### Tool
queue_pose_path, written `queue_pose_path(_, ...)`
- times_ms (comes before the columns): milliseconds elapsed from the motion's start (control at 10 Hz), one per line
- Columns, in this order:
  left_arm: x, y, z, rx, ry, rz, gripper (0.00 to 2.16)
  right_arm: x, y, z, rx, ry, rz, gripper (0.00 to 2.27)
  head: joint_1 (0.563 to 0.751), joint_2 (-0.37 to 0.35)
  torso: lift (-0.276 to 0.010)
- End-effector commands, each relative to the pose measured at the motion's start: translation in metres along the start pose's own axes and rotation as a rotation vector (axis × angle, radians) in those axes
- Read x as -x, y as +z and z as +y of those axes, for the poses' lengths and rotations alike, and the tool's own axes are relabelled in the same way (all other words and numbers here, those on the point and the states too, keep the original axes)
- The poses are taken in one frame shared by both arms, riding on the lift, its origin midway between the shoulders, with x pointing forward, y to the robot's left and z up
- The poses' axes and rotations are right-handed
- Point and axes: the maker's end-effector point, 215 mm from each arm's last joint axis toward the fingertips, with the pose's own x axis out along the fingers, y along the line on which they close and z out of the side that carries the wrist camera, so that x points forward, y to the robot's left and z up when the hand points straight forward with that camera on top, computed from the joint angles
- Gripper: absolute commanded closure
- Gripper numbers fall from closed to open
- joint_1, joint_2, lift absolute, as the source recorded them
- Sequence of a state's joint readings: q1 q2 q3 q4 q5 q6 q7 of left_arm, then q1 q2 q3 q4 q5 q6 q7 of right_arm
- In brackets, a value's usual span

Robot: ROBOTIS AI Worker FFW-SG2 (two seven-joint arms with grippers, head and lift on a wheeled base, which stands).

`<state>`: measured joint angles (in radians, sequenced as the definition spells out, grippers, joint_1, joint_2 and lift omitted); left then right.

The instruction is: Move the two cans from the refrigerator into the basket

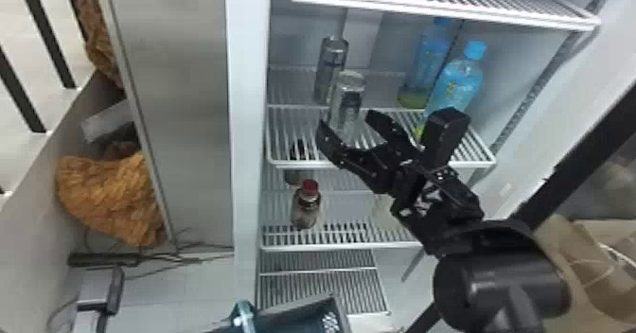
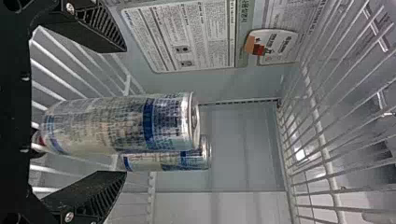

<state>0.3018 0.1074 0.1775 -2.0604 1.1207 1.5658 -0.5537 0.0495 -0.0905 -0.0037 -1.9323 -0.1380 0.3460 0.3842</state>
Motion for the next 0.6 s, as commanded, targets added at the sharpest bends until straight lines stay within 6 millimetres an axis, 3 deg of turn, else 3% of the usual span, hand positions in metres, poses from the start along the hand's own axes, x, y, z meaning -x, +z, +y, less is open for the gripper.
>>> queue_pose_path(0,0.0,-0.001,0.0,0.003,0.0,0.005,1.2,-0.007,0.001,0.001,0.0,0.005,0.0,0.1,0.695,-0.197,-0.035)
queue_pose_path(500,0.0,-0.002,0.0,0.005,-0.002,0.004,1.2,-0.027,-0.005,-0.005,0.01,0.001,0.02,0.1,0.695,-0.183,-0.035)
